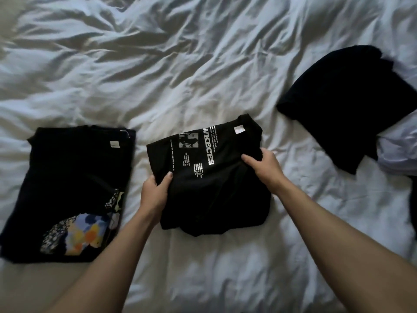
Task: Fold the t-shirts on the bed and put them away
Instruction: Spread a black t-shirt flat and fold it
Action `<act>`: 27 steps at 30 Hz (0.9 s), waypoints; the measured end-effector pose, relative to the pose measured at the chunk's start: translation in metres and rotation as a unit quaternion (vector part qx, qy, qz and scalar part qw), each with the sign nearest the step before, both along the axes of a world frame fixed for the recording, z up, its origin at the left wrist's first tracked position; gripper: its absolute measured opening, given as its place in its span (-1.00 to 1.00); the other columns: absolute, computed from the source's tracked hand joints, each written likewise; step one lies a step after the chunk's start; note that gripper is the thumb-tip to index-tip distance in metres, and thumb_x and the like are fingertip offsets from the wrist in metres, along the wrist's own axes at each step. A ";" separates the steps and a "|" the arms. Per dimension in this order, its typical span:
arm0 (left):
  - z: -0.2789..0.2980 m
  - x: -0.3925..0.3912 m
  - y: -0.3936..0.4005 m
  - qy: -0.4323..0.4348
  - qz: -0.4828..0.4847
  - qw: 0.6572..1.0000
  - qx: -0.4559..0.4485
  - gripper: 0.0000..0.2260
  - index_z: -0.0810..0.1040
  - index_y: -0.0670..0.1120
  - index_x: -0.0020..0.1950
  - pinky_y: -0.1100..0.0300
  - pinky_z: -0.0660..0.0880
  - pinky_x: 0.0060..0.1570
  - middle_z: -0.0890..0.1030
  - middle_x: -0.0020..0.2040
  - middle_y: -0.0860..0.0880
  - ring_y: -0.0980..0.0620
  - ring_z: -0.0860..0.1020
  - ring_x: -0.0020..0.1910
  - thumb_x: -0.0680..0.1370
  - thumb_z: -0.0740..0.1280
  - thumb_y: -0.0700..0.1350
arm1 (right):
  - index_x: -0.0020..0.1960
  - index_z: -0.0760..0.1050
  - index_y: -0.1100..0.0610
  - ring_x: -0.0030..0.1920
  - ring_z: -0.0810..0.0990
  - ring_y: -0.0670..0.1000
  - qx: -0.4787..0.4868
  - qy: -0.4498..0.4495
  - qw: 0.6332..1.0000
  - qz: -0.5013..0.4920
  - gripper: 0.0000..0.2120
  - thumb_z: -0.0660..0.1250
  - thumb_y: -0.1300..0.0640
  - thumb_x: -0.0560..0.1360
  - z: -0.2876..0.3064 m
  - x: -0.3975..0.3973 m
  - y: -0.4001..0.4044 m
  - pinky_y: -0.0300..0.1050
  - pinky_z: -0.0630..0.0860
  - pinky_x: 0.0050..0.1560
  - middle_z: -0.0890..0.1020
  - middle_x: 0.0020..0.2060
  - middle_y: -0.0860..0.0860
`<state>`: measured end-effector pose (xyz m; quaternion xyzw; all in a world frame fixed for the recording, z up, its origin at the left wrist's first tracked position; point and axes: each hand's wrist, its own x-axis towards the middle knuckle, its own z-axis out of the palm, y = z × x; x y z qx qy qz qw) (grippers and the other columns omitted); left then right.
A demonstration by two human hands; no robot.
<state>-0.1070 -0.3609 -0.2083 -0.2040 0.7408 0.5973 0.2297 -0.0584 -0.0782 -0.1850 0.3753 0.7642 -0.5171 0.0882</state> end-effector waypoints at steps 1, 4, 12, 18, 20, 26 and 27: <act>0.001 0.007 -0.002 0.020 0.009 1.000 -0.013 -0.84 0.60 -0.10 0.15 -0.01 0.56 0.17 0.69 0.06 -0.05 -0.04 0.64 0.10 0.61 0.34 -0.11 | 0.12 0.58 0.13 0.01 0.67 0.03 -0.013 0.014 1.000 0.017 -0.60 0.48 -0.07 0.40 0.002 -0.006 0.002 0.08 0.58 0.15 0.70 -0.04 0.01; 0.004 0.036 -0.009 0.052 0.049 0.996 -0.045 -0.83 0.60 -0.07 0.17 -0.04 0.55 0.20 0.68 0.08 0.00 0.01 0.63 0.12 0.62 0.33 -0.07 | 0.03 0.61 0.08 -0.03 0.68 0.00 -0.033 0.038 0.995 0.089 -0.76 0.50 0.03 0.41 0.008 -0.032 0.003 0.15 0.57 0.16 0.71 -0.09 0.00; 0.015 0.072 -0.001 -0.117 0.174 0.962 0.174 -0.66 0.53 -0.14 0.26 -0.08 0.56 0.16 0.68 0.12 -0.14 -0.13 0.66 0.10 0.52 0.44 -0.11 | 0.36 0.37 0.12 0.30 0.47 0.16 0.178 -0.042 0.983 -0.019 -0.27 0.43 -0.30 0.37 0.013 -0.034 -0.021 0.05 0.40 0.29 0.49 0.29 0.13; 0.017 0.108 0.006 -0.197 0.142 0.955 0.173 -0.71 0.54 -0.25 0.25 0.09 0.62 -0.30 0.69 0.03 -0.24 -0.15 0.68 -0.13 0.52 0.37 -0.28 | 0.24 0.47 0.19 0.10 0.63 0.14 -0.080 -0.070 0.962 -0.252 -0.19 0.52 -0.34 0.23 -0.004 0.042 -0.061 0.05 0.55 0.18 0.64 0.10 0.10; 0.018 0.127 0.019 -0.219 0.179 0.942 0.179 -0.73 0.55 -0.25 0.23 0.05 0.64 -0.28 0.68 0.04 -0.26 -0.20 0.68 -0.11 0.53 0.36 -0.30 | 0.13 0.51 0.24 0.04 0.65 0.12 -0.101 -0.041 0.972 -0.208 -0.51 0.55 -0.03 0.36 -0.005 0.046 -0.065 0.05 0.59 0.13 0.66 0.01 0.10; 0.021 0.176 0.064 -0.273 0.285 0.897 0.199 -0.66 0.50 -0.30 0.23 -0.11 0.62 -0.05 0.65 0.07 -0.31 -0.27 0.65 0.03 0.46 0.41 -0.33 | 0.00 0.55 0.15 -0.08 0.63 0.06 -0.104 0.052 0.989 -0.094 -0.81 0.38 0.38 0.47 0.009 0.015 -0.023 -0.01 0.58 0.03 0.66 -0.13 0.08; 0.023 0.183 0.080 -0.298 0.294 0.883 0.211 -0.68 0.52 -0.31 0.21 -0.09 0.63 -0.11 0.66 0.03 -0.31 -0.27 0.65 0.00 0.47 0.41 -0.34 | 0.00 0.55 0.14 -0.11 0.63 0.04 -0.117 0.050 0.988 -0.082 -0.80 0.37 0.39 0.47 0.011 0.013 -0.014 -0.07 0.59 -0.02 0.66 -0.15 0.06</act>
